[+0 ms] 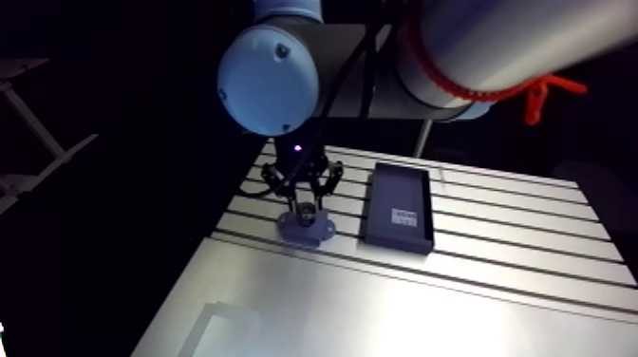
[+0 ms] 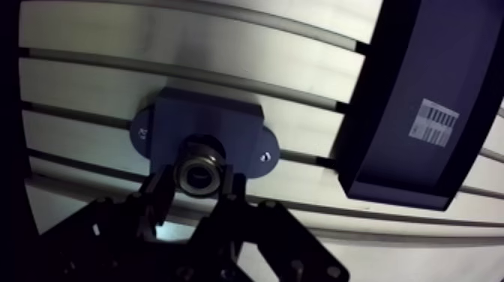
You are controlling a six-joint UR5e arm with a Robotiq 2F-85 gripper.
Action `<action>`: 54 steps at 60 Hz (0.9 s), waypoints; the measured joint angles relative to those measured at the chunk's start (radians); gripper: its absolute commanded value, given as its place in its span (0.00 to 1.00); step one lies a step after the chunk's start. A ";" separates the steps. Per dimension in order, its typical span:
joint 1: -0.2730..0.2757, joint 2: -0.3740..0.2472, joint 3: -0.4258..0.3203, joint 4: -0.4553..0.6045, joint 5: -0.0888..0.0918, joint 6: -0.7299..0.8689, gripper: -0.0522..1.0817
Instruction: Pick up the bearing and press it into the housing until flush.
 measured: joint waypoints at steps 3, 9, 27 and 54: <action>0.002 0.002 0.000 0.000 0.000 0.000 0.56; 0.006 0.006 0.000 0.000 0.000 0.000 0.56; 0.011 0.017 0.000 -0.011 0.001 0.000 0.56; 0.012 0.025 -0.002 -0.032 0.001 -0.002 0.56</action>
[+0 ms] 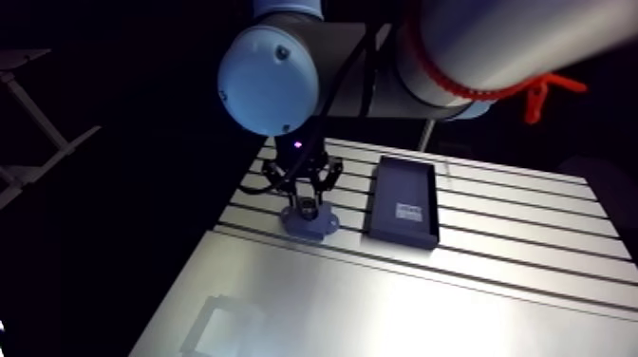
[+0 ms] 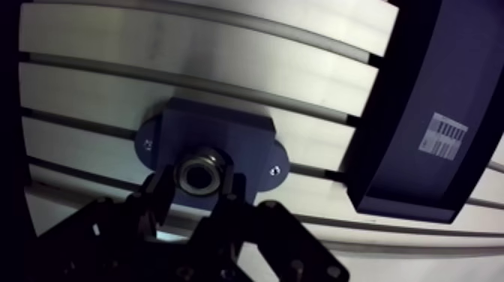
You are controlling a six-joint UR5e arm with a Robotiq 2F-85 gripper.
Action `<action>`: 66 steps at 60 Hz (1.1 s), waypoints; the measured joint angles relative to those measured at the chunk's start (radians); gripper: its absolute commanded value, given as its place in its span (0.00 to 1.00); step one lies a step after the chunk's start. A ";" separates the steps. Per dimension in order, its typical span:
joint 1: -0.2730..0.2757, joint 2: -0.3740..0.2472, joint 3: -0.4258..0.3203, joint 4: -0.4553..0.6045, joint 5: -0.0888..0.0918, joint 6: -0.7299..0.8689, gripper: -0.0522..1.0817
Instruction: Pick up the bearing and press it into the housing until flush.
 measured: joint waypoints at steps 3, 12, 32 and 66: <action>0.000 0.001 0.000 0.000 0.000 0.000 0.56; 0.000 0.003 0.001 -0.001 0.000 -0.001 0.56; -0.001 0.006 0.002 -0.002 -0.002 -0.002 0.56; -0.002 0.008 0.004 -0.002 -0.003 -0.002 0.56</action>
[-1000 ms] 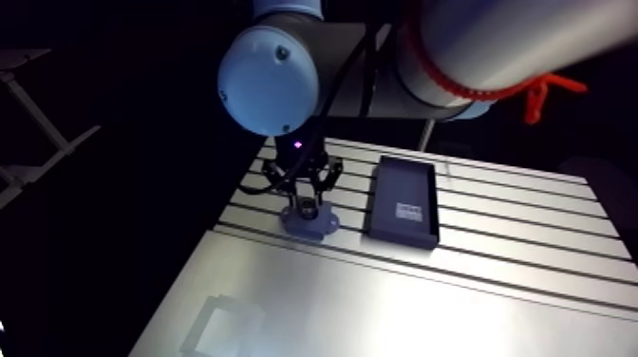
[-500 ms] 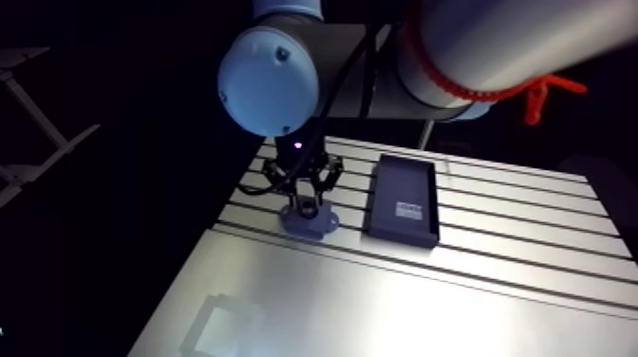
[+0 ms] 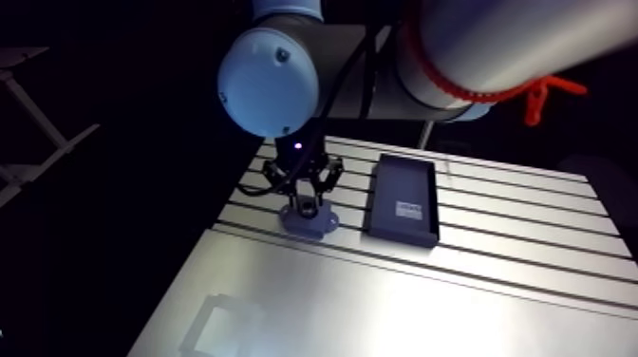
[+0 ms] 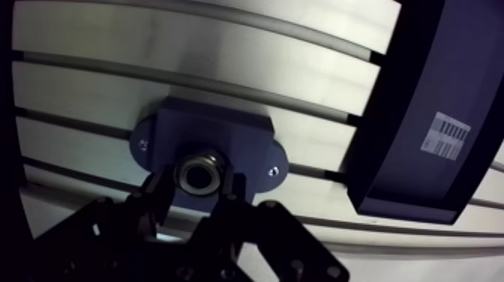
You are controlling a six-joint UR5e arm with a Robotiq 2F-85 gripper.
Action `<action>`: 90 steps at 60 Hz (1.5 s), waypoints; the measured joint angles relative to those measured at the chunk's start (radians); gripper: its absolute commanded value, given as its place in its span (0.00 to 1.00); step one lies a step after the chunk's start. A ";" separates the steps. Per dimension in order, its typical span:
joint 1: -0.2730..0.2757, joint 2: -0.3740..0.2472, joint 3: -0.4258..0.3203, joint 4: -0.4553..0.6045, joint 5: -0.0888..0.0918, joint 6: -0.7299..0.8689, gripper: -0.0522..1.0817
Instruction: Pick up the bearing and press it into the housing until flush.
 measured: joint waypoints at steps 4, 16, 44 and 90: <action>0.000 0.000 0.000 0.000 0.000 0.000 0.56; -0.002 0.000 0.002 0.000 0.000 0.000 0.56; -0.004 0.000 0.004 0.000 0.000 0.000 0.56; -0.006 0.000 0.013 0.000 0.000 0.000 0.56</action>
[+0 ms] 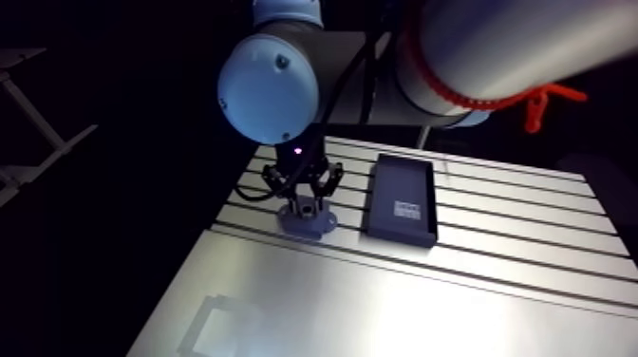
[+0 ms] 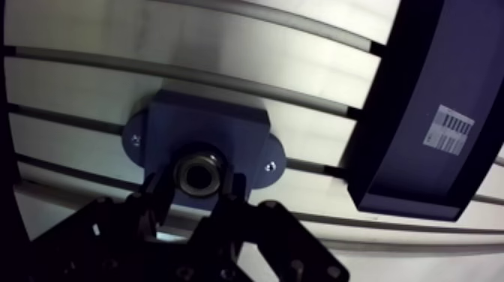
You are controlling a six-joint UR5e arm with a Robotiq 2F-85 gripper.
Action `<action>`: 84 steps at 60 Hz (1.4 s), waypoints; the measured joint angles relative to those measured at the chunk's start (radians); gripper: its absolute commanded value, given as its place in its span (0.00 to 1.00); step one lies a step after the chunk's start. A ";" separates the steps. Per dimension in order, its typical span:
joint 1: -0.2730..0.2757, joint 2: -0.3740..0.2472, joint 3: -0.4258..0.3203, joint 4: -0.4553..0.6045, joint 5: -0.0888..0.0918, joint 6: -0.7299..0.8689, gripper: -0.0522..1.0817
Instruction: Pick up the bearing and press it into the housing until flush.
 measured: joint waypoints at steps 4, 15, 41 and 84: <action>0.000 0.000 0.000 0.000 0.000 0.000 0.56; 0.000 0.000 -0.001 0.000 0.000 0.000 0.56; -0.001 0.000 -0.004 -0.001 0.000 0.000 0.56; -0.001 0.008 -0.006 -0.001 0.000 0.000 0.56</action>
